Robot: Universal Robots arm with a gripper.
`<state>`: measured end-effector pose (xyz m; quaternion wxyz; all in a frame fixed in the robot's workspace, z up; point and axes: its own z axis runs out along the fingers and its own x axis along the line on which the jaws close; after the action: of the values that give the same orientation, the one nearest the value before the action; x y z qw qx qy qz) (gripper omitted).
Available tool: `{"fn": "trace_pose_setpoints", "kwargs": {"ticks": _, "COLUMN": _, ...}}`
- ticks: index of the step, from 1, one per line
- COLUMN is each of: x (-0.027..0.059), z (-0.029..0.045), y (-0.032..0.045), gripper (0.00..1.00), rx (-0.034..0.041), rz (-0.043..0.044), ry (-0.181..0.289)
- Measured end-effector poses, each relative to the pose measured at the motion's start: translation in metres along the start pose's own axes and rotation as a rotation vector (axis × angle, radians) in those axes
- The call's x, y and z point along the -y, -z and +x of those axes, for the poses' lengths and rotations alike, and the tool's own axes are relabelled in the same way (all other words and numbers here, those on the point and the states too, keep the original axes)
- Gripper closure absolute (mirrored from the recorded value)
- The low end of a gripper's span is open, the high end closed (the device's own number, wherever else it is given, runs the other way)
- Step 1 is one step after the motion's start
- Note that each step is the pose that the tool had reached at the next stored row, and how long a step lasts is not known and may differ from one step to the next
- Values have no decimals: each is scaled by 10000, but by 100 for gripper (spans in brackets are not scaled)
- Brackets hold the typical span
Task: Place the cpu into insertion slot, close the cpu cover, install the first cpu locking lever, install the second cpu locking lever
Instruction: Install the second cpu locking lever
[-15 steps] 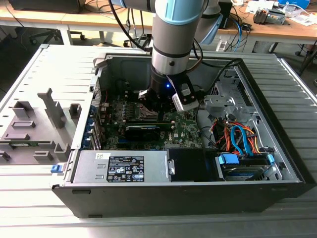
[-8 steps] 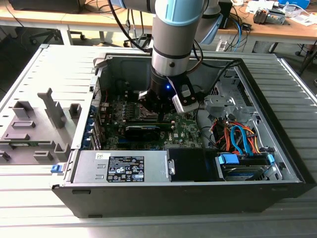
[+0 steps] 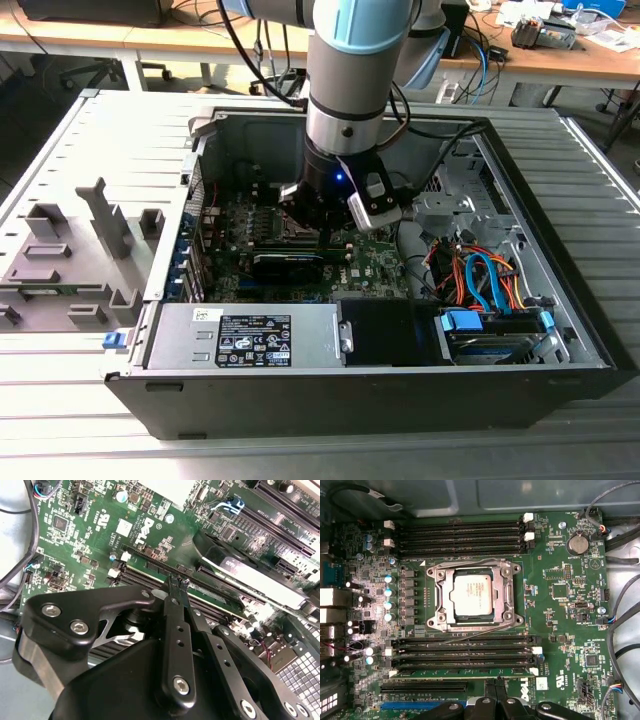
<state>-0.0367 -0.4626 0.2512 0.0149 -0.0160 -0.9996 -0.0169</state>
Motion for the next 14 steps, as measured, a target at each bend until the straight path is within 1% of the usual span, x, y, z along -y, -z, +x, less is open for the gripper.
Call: {"fn": "trace_pose_setpoints", "kwargs": {"ticks": 14, "x": 69, "z": -2, "y": -5, "gripper": 89, "rx": 0, "rz": 0, "ry": -1}}
